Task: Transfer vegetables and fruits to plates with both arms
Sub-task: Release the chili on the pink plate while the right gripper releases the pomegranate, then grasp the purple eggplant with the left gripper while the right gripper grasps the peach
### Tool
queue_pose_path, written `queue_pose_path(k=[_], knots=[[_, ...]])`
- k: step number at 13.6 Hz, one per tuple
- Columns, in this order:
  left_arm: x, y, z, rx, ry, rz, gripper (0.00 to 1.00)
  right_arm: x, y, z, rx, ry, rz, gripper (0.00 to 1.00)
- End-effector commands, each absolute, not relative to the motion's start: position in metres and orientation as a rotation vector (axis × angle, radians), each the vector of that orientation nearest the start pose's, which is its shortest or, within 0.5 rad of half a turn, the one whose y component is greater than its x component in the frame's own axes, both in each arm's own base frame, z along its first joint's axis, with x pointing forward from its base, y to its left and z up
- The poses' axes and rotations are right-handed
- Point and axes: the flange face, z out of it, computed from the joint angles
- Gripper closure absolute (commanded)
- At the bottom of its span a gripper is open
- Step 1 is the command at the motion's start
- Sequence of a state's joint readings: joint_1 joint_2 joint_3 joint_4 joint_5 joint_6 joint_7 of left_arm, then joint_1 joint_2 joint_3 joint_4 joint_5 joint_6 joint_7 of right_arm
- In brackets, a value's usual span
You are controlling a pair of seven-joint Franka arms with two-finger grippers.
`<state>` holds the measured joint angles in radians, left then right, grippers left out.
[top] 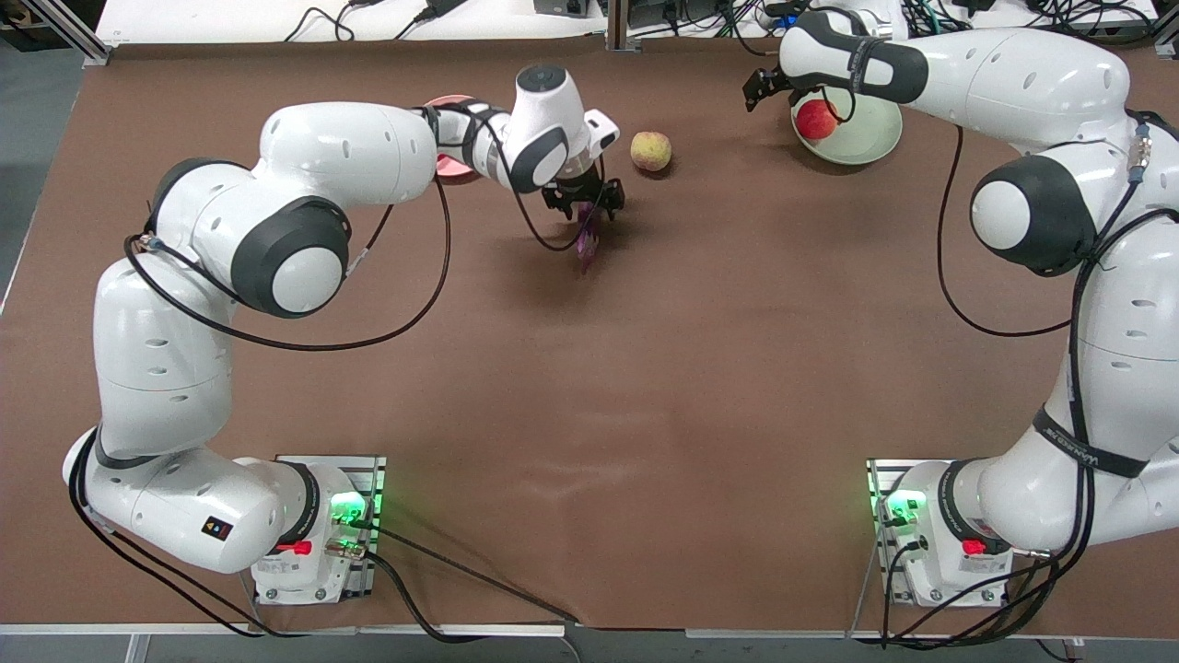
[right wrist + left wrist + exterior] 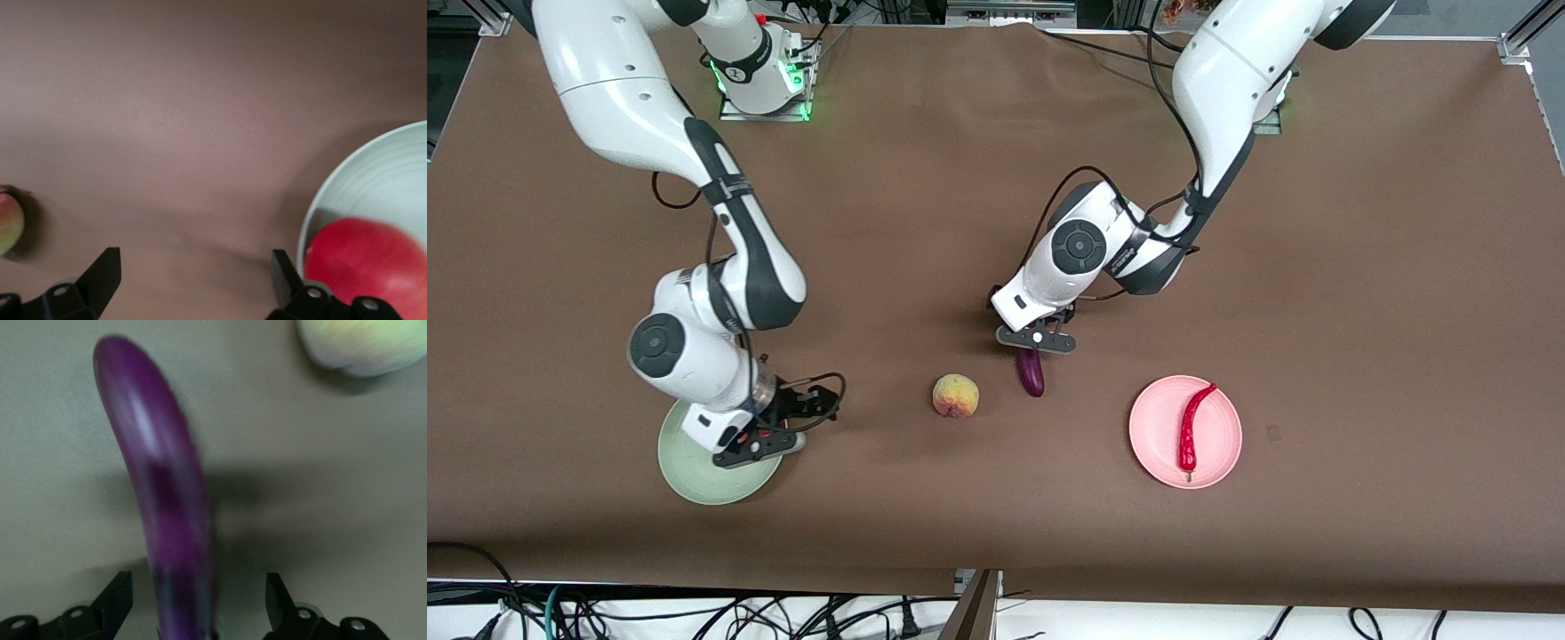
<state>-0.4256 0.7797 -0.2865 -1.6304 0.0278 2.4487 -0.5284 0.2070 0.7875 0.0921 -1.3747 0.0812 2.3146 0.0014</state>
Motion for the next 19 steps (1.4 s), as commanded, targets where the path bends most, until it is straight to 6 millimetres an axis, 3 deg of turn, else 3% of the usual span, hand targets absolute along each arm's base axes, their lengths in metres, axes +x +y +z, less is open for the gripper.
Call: queue_pose_path(k=[1, 2, 5, 6, 9, 12, 15, 19], knots=[[0.545, -0.428, 0.182, -3.302, 0.238, 0.025, 0.81, 0.713, 0.231, 0.264, -2.971, -0.186, -0.178, 0.00], [0.548, -0.425, 0.185, -3.303, 0.229, 0.019, 0.98, 0.707, 0.251, 0.262, -2.971, -0.110, -0.164, 0.01], [0.557, -0.414, 0.209, -3.296, 0.176, 0.015, 1.00, 0.686, 0.319, 0.261, -2.927, 0.053, -0.224, 0.01], [0.567, -0.400, 0.223, -3.282, 0.142, 0.030, 1.00, 0.681, 0.335, 0.258, -2.909, 0.104, -0.244, 0.01], [0.610, -0.325, 0.269, -3.246, 0.020, 0.038, 1.00, 0.666, 0.372, 0.246, -2.862, 0.205, -0.276, 0.01], [0.650, -0.251, 0.288, -3.240, 0.128, -0.004, 1.00, 0.654, 0.396, 0.235, -2.826, 0.264, -0.299, 0.01], [0.689, -0.211, 0.271, -3.236, 0.209, -0.050, 1.00, 0.648, 0.409, 0.220, -2.801, 0.240, -0.342, 0.01], [0.691, -0.201, 0.236, -3.225, 0.197, 0.002, 1.00, 0.636, 0.427, 0.198, -2.787, 0.202, -0.375, 0.01]])
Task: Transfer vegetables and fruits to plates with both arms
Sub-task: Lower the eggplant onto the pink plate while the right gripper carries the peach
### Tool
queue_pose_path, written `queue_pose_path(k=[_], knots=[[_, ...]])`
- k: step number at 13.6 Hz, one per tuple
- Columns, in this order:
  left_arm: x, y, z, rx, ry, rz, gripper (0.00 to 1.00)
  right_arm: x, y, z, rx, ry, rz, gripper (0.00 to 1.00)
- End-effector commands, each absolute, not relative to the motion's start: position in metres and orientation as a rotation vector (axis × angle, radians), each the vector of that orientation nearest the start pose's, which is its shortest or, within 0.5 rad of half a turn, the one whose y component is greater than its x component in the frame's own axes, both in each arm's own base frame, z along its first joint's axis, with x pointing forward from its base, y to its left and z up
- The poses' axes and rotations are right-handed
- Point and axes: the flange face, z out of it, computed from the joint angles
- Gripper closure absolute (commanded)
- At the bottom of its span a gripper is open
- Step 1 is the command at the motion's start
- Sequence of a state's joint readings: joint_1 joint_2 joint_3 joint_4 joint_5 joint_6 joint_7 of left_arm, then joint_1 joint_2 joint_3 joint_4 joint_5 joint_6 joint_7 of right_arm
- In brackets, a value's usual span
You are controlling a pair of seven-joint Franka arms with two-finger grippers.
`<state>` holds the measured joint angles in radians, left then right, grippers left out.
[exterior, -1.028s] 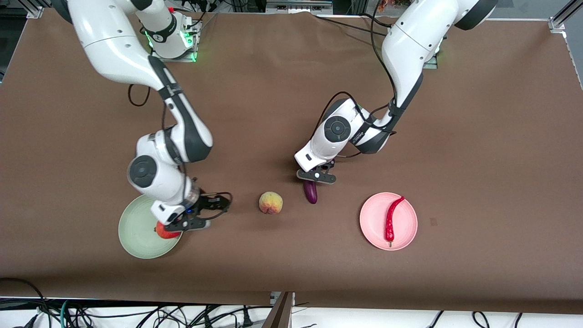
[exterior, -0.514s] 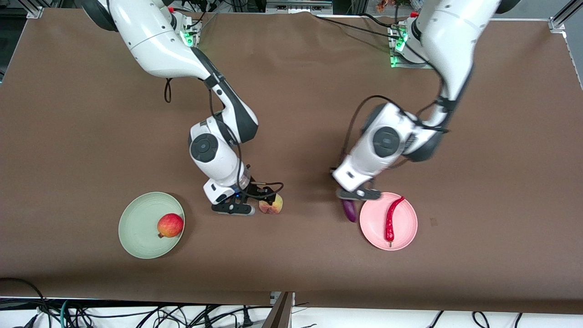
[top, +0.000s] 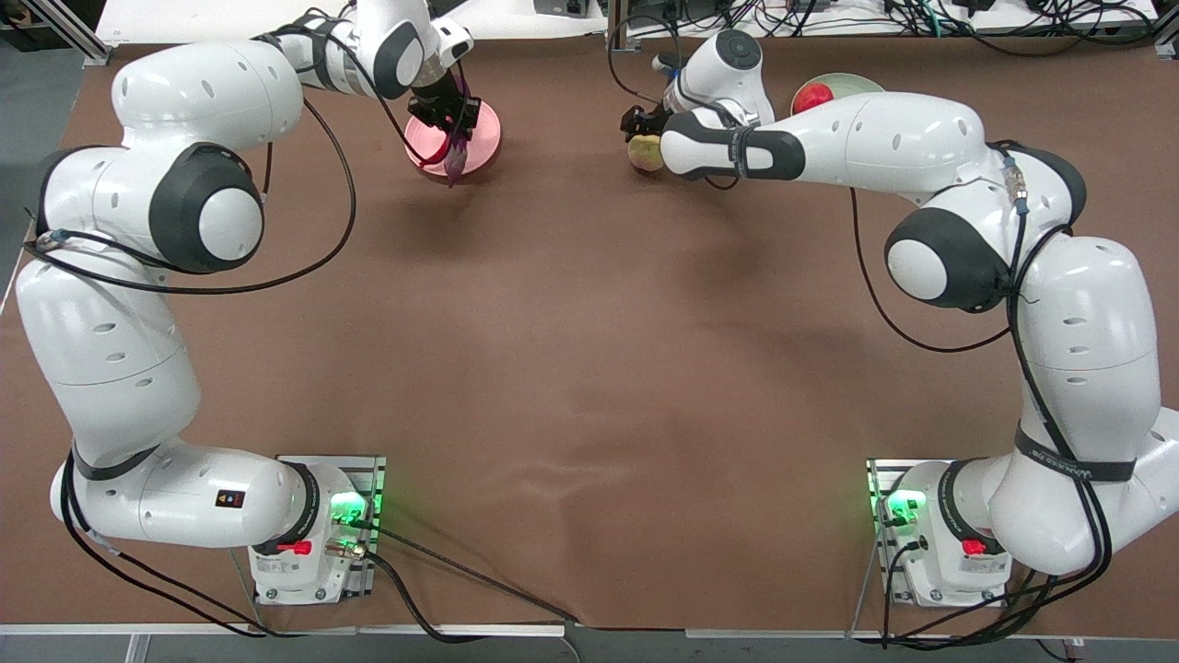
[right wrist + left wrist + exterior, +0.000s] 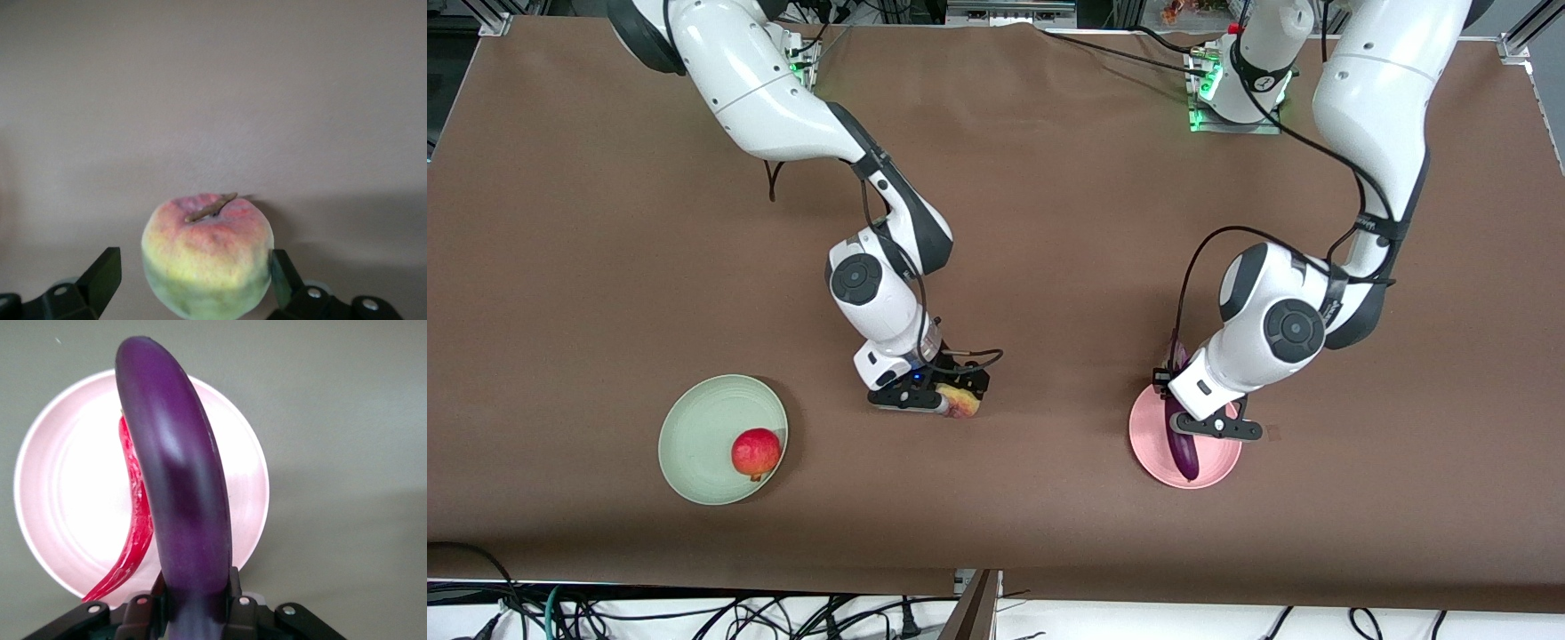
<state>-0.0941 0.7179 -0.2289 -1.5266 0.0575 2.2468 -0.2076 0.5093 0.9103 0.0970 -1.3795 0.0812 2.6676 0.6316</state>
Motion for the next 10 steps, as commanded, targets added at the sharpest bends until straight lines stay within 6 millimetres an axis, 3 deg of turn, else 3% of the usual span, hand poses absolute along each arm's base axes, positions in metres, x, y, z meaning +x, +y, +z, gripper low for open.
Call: queue_pose_path(k=[1, 2, 3, 4, 5, 6, 7, 8, 10], knots=[[0.692, -0.203, 0.230, -3.230, 0.197, -0.017, 1.00, 0.634, 0.428, 0.192, -2.783, 0.198, -0.382, 0.01], [0.693, -0.202, 0.224, -3.236, 0.192, -0.028, 1.00, 0.633, 0.430, 0.188, -2.779, 0.192, -0.391, 0.02], [0.693, -0.201, 0.222, -3.236, 0.189, -0.026, 0.98, 0.632, 0.430, 0.182, -2.784, 0.179, -0.403, 0.15], [0.692, -0.204, 0.224, -3.235, 0.193, -0.031, 0.71, 0.630, 0.432, 0.178, -2.798, 0.140, -0.421, 0.44], [0.693, -0.203, 0.226, -3.235, 0.196, -0.033, 0.17, 0.629, 0.432, 0.175, -2.811, 0.107, -0.432, 0.68], [0.695, -0.197, 0.228, -3.234, 0.185, -0.040, 0.07, 0.631, 0.430, 0.178, -2.823, 0.086, -0.442, 0.86], [0.696, -0.196, 0.233, -3.234, 0.179, -0.050, 0.00, 0.637, 0.423, 0.185, -2.833, 0.090, -0.447, 0.90], [0.697, -0.194, 0.240, -3.231, 0.174, -0.058, 0.00, 0.642, 0.417, 0.197, -2.871, 0.092, -0.408, 0.91], [0.699, -0.186, 0.265, -3.228, 0.157, -0.070, 0.00, 0.675, 0.379, 0.252, -2.955, 0.113, -0.331, 0.91]])
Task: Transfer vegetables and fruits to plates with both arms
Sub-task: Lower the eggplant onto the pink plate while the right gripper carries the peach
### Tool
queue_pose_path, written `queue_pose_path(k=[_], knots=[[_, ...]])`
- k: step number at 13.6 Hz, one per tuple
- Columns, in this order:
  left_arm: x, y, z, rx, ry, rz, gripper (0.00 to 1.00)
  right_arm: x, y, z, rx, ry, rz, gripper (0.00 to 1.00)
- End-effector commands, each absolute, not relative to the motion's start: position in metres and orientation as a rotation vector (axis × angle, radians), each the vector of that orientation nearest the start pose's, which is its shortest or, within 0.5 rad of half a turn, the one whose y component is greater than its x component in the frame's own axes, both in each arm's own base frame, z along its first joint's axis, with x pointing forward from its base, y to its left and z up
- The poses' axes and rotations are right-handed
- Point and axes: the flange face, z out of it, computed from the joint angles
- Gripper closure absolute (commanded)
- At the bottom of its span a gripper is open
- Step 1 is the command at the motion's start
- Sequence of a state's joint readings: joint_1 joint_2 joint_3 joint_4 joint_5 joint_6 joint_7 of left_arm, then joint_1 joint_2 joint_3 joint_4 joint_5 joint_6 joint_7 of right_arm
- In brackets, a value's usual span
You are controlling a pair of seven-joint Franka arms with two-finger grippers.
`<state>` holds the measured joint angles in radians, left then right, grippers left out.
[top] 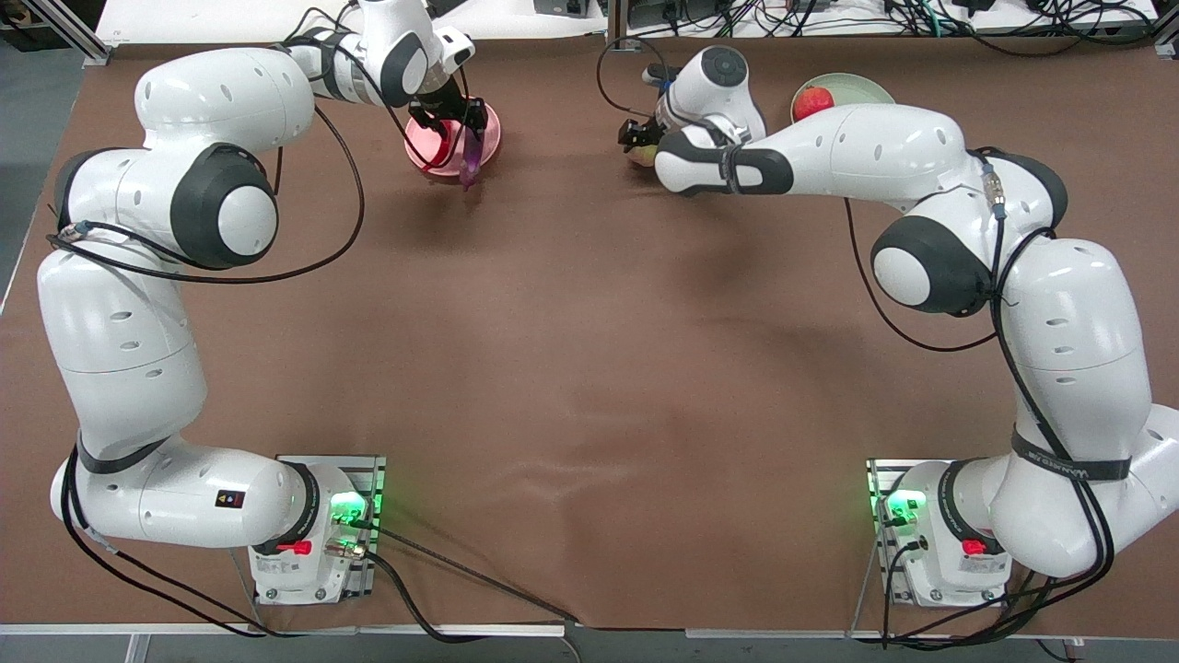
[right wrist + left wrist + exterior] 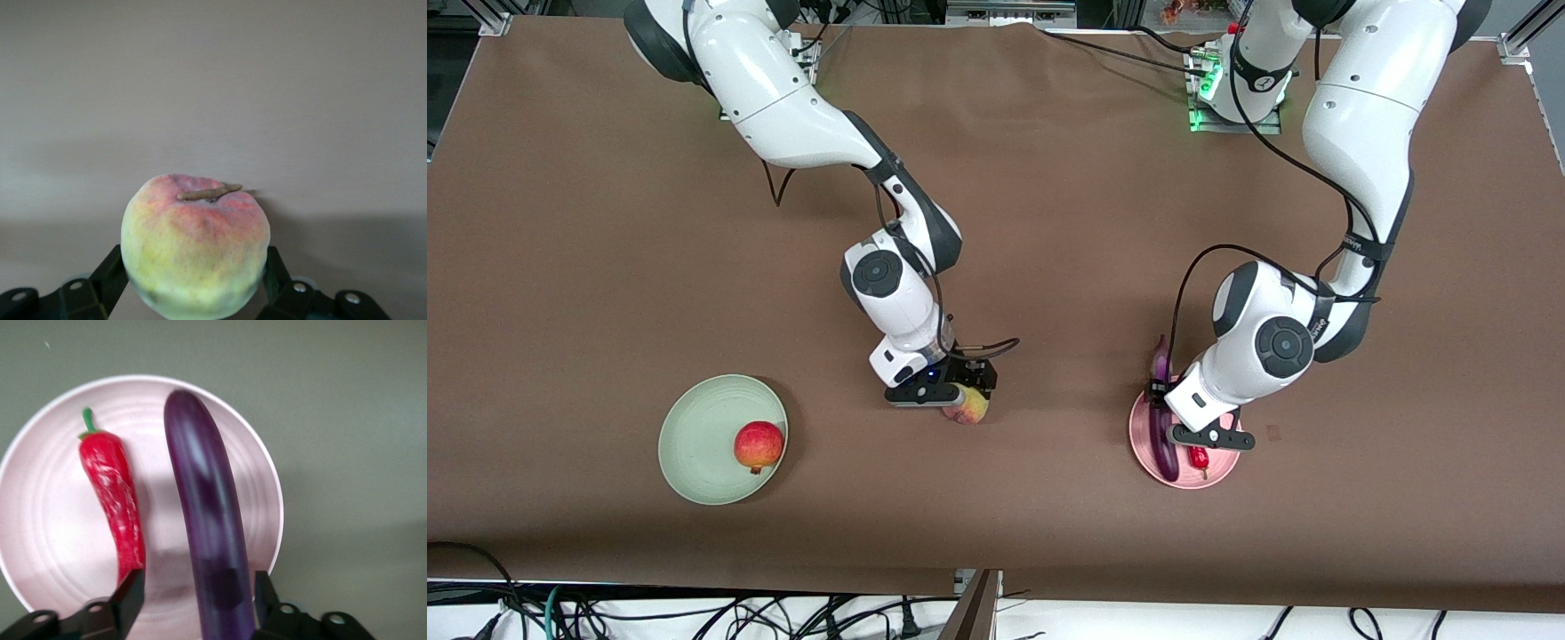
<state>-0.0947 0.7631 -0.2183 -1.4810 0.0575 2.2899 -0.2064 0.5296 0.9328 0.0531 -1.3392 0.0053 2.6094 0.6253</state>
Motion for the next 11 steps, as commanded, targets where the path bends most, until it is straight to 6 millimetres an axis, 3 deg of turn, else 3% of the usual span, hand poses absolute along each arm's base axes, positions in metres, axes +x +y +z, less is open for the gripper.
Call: queue_pose_path(k=[1, 4, 6, 9, 11], knots=[[0.696, -0.183, 0.281, -3.217, 0.159, -0.035, 0.00, 0.696, 0.341, 0.270, -2.997, 0.055, -0.264, 0.91], [0.678, -0.171, 0.352, -3.172, 0.154, 0.082, 0.00, 0.738, 0.225, 0.309, -3.036, -0.277, -0.068, 0.91], [0.663, -0.159, 0.398, -3.141, 0.139, 0.148, 0.00, 0.754, 0.145, 0.313, -3.028, -0.466, -0.043, 0.91], [0.633, -0.136, 0.475, -3.108, 0.104, 0.191, 0.00, 0.764, 0.050, 0.309, -2.999, -0.728, -0.046, 0.90], [0.602, -0.131, 0.530, -3.077, 0.099, 0.219, 0.00, 0.765, 0.010, 0.294, -2.978, -0.793, -0.031, 0.90]])
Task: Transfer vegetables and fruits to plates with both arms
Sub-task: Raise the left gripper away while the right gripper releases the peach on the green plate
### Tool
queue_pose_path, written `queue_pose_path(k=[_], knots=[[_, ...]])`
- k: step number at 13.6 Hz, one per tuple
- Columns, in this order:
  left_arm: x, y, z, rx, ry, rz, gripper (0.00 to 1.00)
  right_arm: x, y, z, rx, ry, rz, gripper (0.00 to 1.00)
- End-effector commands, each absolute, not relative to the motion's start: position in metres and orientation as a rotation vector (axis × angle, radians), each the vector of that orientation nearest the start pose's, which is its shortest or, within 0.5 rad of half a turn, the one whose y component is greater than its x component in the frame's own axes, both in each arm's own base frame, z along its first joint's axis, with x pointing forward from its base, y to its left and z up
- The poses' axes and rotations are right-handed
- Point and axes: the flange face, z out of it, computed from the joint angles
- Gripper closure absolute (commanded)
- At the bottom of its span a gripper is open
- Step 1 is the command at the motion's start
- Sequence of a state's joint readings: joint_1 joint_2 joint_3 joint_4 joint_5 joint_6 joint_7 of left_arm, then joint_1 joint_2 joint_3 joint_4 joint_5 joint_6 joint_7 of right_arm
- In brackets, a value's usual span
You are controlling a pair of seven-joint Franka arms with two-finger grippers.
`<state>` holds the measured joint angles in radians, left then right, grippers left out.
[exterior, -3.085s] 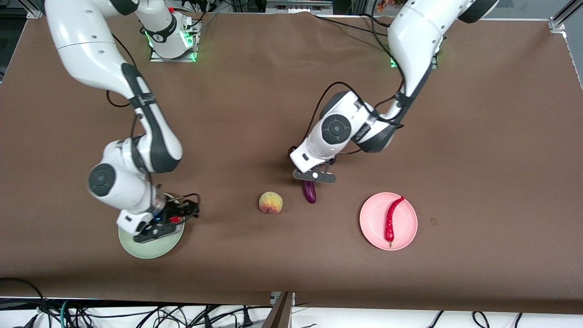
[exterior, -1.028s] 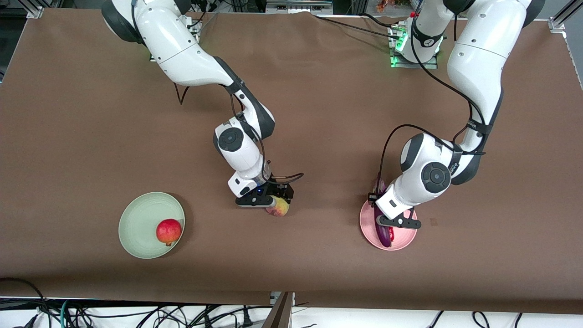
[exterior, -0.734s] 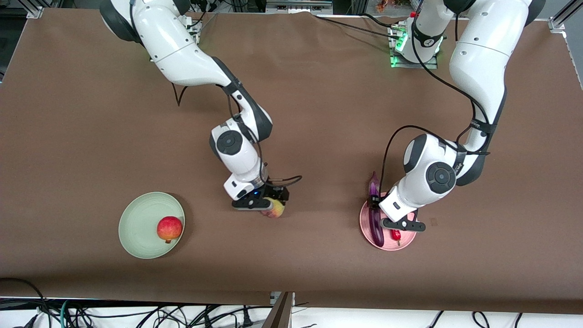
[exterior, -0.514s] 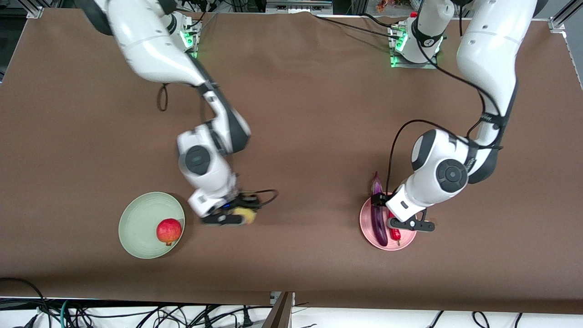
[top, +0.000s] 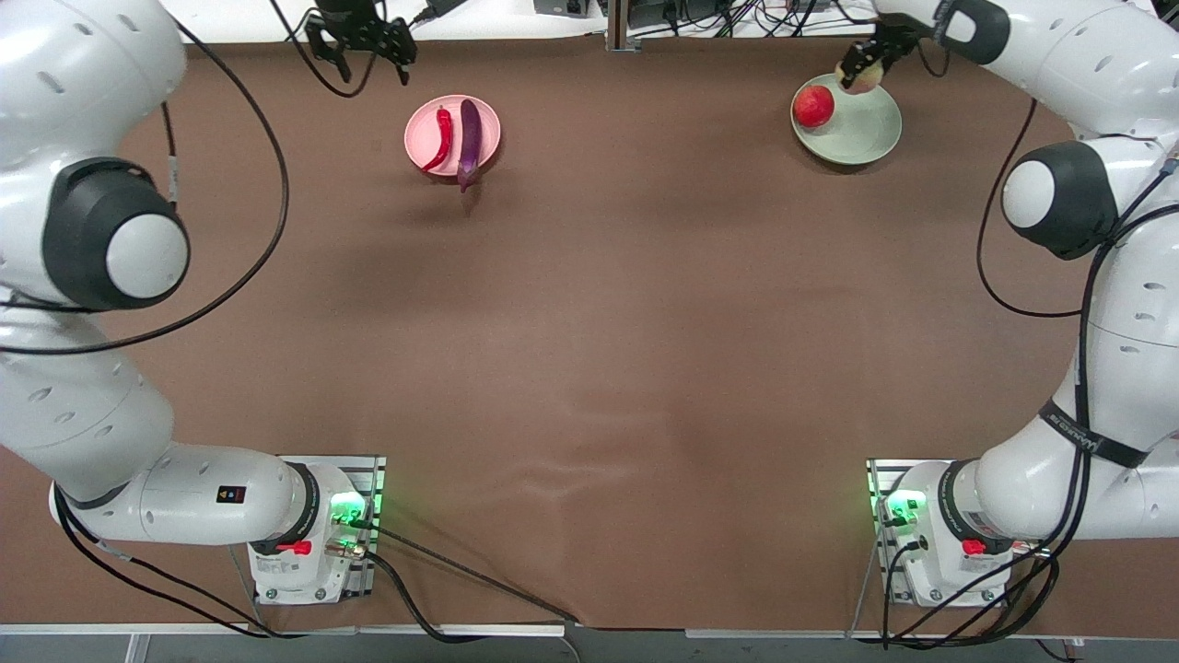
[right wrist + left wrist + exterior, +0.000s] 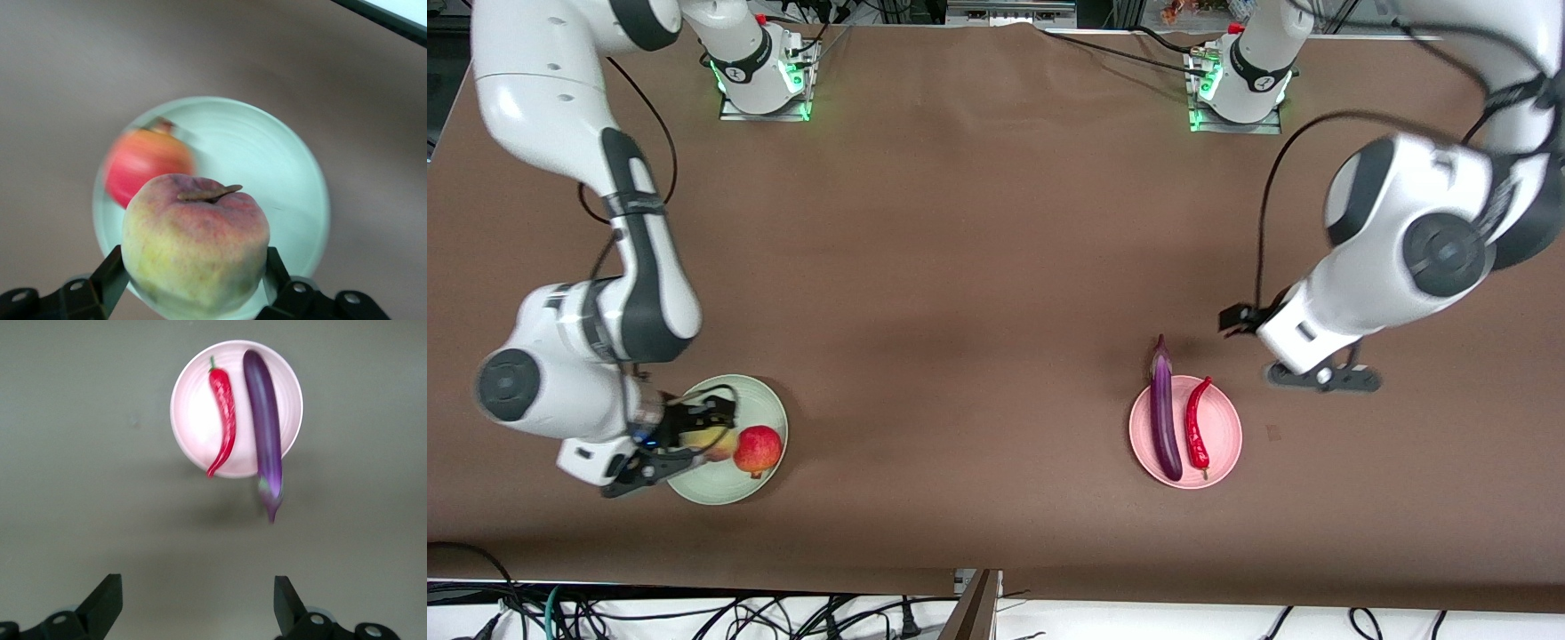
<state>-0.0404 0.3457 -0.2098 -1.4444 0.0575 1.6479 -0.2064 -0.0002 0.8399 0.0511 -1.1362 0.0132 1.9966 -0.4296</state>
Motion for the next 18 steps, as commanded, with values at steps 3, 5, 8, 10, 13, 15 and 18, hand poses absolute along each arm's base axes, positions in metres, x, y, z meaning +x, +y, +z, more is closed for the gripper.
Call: queue_pose_path(k=[3, 5, 8, 10, 13, 15, 18], knots=[[0.563, -0.107, 0.591, -3.071, 0.210, 0.171, 0.00, 0.765, 0.005, 0.252, -2.982, -0.778, -0.106, 0.88], [0.537, -0.077, 0.611, -3.077, 0.280, 0.122, 0.00, 0.761, 0.005, 0.230, -2.988, -0.768, -0.146, 0.85], [0.510, -0.048, 0.606, -3.167, 0.178, 0.014, 0.00, 0.761, 0.007, 0.233, -2.991, -0.731, -0.149, 0.00], [0.505, -0.036, 0.593, -3.183, 0.159, 0.054, 0.00, 0.757, 0.010, 0.255, -2.977, -0.738, -0.072, 0.00], [0.505, -0.037, 0.598, -3.095, 0.209, -0.003, 0.00, 0.751, 0.015, 0.335, -2.921, -0.720, 0.049, 0.00], [0.508, -0.035, 0.601, -3.107, 0.197, -0.043, 0.00, 0.735, 0.020, 0.387, -2.912, -0.632, 0.166, 0.00], [0.502, -0.042, 0.610, -3.106, 0.201, 0.030, 0.00, 0.706, 0.036, 0.463, -2.985, -0.422, 0.231, 0.00]])
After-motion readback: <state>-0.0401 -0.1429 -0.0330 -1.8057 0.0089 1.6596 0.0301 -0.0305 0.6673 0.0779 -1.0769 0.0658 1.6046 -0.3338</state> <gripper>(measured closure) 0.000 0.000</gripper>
